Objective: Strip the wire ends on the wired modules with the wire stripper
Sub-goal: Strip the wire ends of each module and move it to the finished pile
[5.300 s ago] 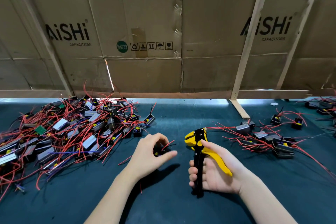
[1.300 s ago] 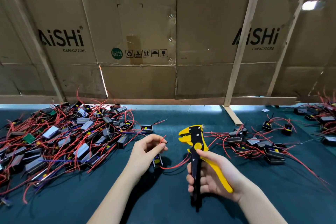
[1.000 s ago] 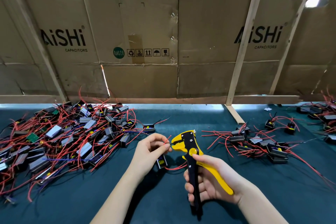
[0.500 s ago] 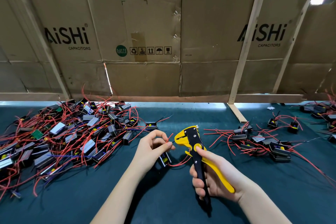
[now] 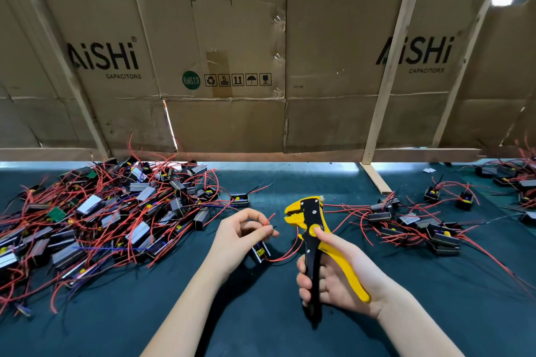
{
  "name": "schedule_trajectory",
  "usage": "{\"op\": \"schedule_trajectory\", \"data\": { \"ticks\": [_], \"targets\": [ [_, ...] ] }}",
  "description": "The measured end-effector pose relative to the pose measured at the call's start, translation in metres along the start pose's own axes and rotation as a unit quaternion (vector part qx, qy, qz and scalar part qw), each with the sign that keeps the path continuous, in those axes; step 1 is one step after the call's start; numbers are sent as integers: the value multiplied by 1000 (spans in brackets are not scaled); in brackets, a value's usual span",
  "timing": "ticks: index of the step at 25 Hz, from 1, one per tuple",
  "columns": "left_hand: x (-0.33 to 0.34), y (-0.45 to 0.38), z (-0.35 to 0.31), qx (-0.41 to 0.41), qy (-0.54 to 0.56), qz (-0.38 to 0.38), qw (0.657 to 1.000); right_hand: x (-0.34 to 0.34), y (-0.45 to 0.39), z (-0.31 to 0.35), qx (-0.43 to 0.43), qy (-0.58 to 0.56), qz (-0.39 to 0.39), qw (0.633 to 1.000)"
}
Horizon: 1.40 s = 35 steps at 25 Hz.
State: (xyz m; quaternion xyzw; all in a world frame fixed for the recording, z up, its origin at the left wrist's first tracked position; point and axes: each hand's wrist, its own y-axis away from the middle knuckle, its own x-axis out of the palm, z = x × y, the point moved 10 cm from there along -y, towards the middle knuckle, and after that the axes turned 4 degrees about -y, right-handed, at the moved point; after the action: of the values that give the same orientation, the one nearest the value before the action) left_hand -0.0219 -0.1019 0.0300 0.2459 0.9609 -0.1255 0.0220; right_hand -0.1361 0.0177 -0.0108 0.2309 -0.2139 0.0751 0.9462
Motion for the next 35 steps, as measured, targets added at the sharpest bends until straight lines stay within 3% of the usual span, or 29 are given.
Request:
{"op": "schedule_trajectory", "data": {
  "ticks": [11,20,25,29,32,35],
  "targets": [
    [7,3,4,3,-64,39,997,5,1,-3,19,52,76,996],
    [2,3,2,12,-97,30,995,0,1,-5,24,48,37,998],
    [2,2,4,12,-117,34,992,-12,0,6,-4,31,-49,998],
    [3,2,4,6,-132,34,991,-3,0,2,-4,-17,4,1000],
    [-5,2,0,23,-227,22,973,0,-1,-4,21,-17,27,999],
    [-20,2,-4,43,-396,-16,917,-7,-2,-4,34,-68,0,997]
  ]
}}
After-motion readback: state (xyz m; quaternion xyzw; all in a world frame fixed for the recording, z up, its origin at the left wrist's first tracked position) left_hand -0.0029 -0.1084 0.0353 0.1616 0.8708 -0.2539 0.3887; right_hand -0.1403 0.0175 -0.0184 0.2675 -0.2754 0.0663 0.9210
